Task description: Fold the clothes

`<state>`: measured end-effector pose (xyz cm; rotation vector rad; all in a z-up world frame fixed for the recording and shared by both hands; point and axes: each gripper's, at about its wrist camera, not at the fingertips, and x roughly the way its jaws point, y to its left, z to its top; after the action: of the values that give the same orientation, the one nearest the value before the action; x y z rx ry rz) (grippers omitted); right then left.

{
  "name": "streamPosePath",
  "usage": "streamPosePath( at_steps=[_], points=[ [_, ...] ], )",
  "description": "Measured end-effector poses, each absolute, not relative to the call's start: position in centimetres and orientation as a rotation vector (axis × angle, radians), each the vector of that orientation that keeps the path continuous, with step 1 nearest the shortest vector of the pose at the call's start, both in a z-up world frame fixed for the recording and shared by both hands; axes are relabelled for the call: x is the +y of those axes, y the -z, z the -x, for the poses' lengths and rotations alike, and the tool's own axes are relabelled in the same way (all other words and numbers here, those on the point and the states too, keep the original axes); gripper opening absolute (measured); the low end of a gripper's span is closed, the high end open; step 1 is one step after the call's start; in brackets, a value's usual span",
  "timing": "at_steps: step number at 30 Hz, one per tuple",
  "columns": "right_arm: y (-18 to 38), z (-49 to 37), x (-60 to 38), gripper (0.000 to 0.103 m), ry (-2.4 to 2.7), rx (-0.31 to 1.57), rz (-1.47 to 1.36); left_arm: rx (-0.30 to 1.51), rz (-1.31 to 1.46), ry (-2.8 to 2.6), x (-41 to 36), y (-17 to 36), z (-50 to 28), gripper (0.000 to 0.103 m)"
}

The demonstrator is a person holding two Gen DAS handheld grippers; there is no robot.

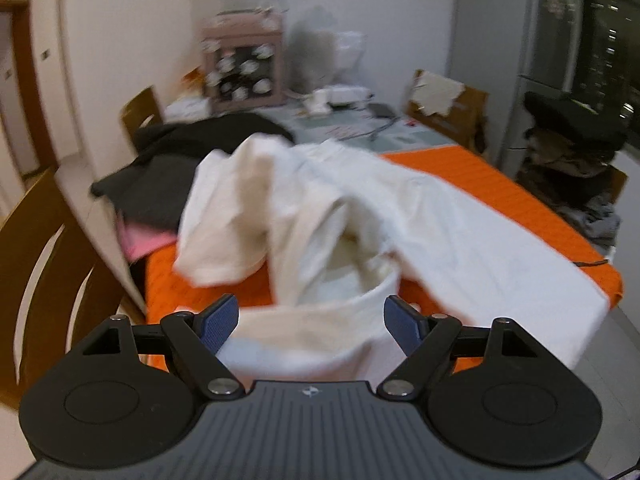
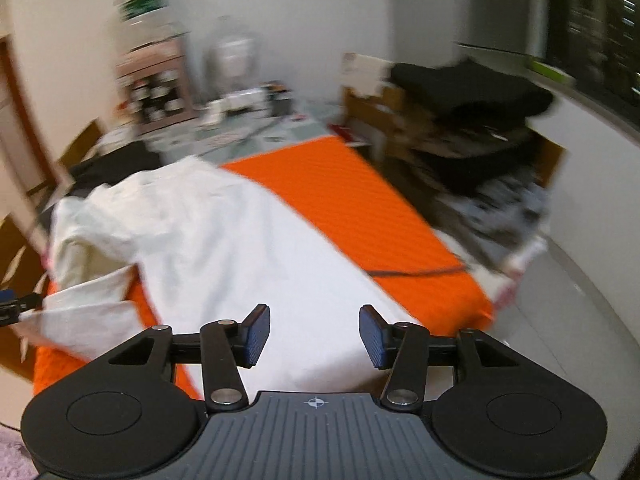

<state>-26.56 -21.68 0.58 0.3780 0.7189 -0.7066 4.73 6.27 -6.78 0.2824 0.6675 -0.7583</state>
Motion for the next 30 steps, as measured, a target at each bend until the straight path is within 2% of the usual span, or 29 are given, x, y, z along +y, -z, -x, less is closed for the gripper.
streamPosePath(
  at_steps=[30],
  points=[
    [3.3, -5.9, -6.7, 0.052, -0.217, 0.830, 0.019, 0.725, -0.026, 0.453, 21.3, 3.7, -1.6, 0.086]
  ],
)
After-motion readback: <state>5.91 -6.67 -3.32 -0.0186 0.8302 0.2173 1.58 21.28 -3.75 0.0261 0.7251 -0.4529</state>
